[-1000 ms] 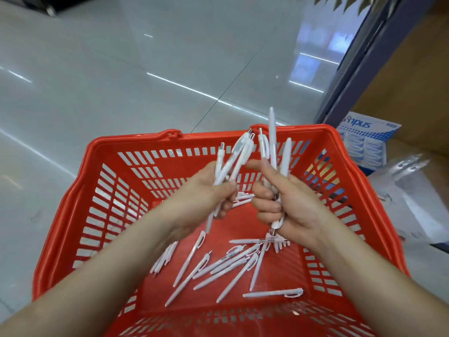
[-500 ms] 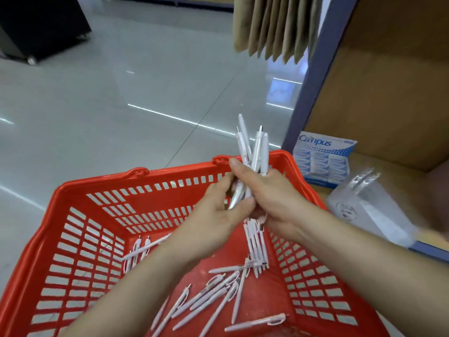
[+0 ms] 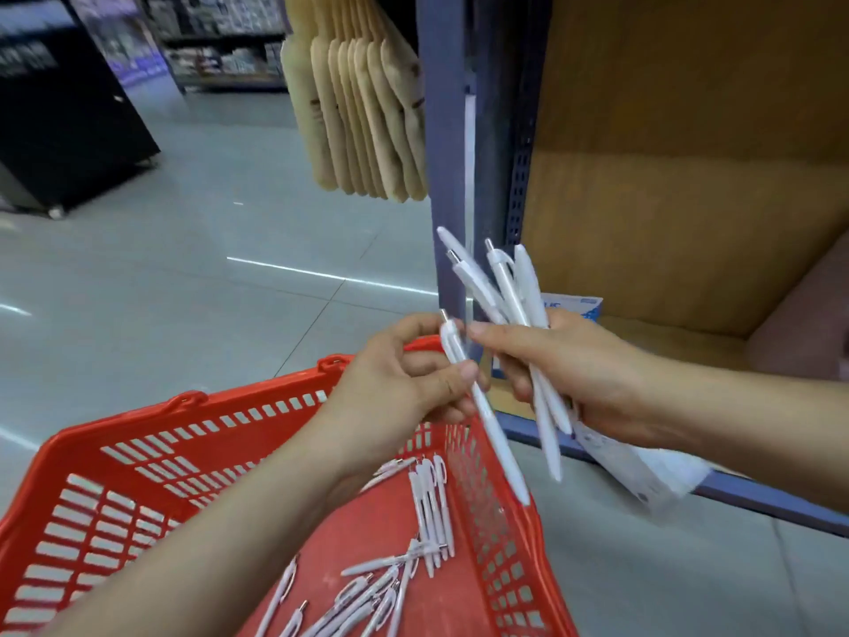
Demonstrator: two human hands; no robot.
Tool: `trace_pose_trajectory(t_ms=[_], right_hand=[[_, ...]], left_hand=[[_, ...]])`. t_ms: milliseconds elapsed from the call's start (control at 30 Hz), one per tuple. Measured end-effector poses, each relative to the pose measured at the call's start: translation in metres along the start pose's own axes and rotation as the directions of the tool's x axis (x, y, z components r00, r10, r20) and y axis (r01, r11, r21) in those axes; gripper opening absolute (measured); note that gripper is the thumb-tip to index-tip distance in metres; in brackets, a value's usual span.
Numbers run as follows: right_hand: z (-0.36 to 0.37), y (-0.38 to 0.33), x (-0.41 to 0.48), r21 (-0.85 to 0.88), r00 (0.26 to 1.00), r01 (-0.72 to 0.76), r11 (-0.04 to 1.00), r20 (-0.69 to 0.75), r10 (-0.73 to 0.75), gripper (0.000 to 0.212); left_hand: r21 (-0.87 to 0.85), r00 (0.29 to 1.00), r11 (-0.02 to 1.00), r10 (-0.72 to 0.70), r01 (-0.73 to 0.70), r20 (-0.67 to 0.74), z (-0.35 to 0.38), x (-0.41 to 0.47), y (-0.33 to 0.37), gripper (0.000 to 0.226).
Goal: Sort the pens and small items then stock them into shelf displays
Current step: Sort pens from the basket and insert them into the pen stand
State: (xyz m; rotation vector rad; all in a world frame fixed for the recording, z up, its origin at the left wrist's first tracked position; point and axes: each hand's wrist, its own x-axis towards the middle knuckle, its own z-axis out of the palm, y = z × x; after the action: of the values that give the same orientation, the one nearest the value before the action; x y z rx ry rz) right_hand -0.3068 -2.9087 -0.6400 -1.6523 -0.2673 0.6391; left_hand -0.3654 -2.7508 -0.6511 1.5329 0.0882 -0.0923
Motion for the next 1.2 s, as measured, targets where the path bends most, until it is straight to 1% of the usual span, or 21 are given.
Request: trace_pose_trajectory(t_ms=[67,100,200,267,333,400,467,533,633,700,733,767,833,900,933,1033,1133,1200], right_hand=[[-0.028,0.010,-0.013,-0.084,1.000,-0.002,0.996,-0.018,0.000,0.033],[-0.041,0.017,-0.020,-0.083,1.000,-0.006,0.997,-0.020,0.005,0.030],[-0.075,0.038,-0.042,0.027,0.998,-0.059,0.998,0.017,0.059,0.024],[-0.093,0.047,-0.054,0.146,0.993,-0.114,0.983,0.056,0.107,0.022],[-0.110,0.057,-0.061,0.259,0.989,-0.138,0.956,0.085,0.119,0.025],[-0.125,0.068,-0.065,0.294,0.990,-0.123,0.948,0.098,0.098,0.028],[-0.138,0.083,-0.069,0.297,0.995,-0.094,0.950,0.065,0.079,0.030],[-0.151,0.099,-0.071,0.334,0.997,-0.079,0.939,0.008,0.081,0.023],[-0.171,0.124,-0.072,0.375,0.986,-0.071,0.924,-0.115,0.123,0.015],[-0.185,0.136,-0.069,0.400,0.955,-0.095,0.912,-0.223,0.197,0.012],[-0.191,0.141,-0.067,0.403,0.928,-0.118,0.908,-0.280,0.245,0.013],[-0.197,0.148,-0.065,0.403,0.900,-0.142,0.904,-0.328,0.288,0.013],[-0.206,0.157,-0.060,0.423,0.857,-0.155,0.893,-0.393,0.335,0.011],[-0.213,0.164,-0.054,0.467,0.844,-0.133,0.874,-0.410,0.347,0.006],[-0.214,0.167,-0.052,0.491,0.843,-0.129,0.861,-0.403,0.356,0.005],[-0.212,0.173,-0.050,0.550,0.847,-0.124,0.826,-0.375,0.377,0.004],[-0.206,0.178,-0.050,0.554,0.845,-0.154,0.818,-0.356,0.400,0.005],[-0.201,0.179,-0.049,0.516,0.848,-0.180,0.837,-0.350,0.399,0.005]], left_hand=[[-0.094,1.000,0.996,-0.003,0.003,0.002,0.016,0.007,0.008,0.030],[-0.131,1.000,0.991,0.000,0.002,0.013,0.025,0.010,0.013,0.029],[-0.144,0.999,0.990,-0.003,0.011,0.051,0.055,0.021,0.023,0.021],[-0.092,0.998,0.995,-0.027,0.032,0.053,0.076,0.028,0.028,0.016],[-0.006,0.998,0.998,-0.055,0.055,0.031,0.095,0.035,0.031,0.012],[0.084,0.996,0.993,-0.088,0.087,0.001,0.112,0.043,0.033,0.005],[0.180,0.993,0.977,-0.115,0.117,-0.020,0.124,0.054,0.034,0.011],[0.317,0.993,0.942,-0.113,0.113,-0.017,0.134,0.065,0.036,0.011],[0.520,0.996,0.850,-0.094,0.083,-0.005,0.148,0.086,0.036,0.006],[0.623,0.998,0.780,-0.067,0.066,-0.022,0.152,0.102,0.030,0.004],[0.683,0.999,0.728,-0.045,0.053,-0.029,0.154,0.109,0.024,0.004],[0.756,0.999,0.654,-0.019,0.033,-0.027,0.154,0.116,0.016,0.003],[0.886,0.999,0.462,0.045,-0.036,0.017,0.153,0.128,-0.001,0.003],[0.957,0.993,0.273,0.101,-0.093,0.068,0.151,0.134,-0.017,0.007],[0.970,0.990,0.221,0.118,-0.105,0.081,0.150,0.136,-0.025,0.008],[0.981,0.986,0.142,0.115,-0.134,0.118,0.146,0.142,-0.047,0.010],[0.979,0.986,0.142,0.089,-0.149,0.137,0.144,0.147,-0.062,0.011],[0.977,0.983,0.131,0.102,-0.166,0.153,0.145,0.150,-0.068,0.013]])
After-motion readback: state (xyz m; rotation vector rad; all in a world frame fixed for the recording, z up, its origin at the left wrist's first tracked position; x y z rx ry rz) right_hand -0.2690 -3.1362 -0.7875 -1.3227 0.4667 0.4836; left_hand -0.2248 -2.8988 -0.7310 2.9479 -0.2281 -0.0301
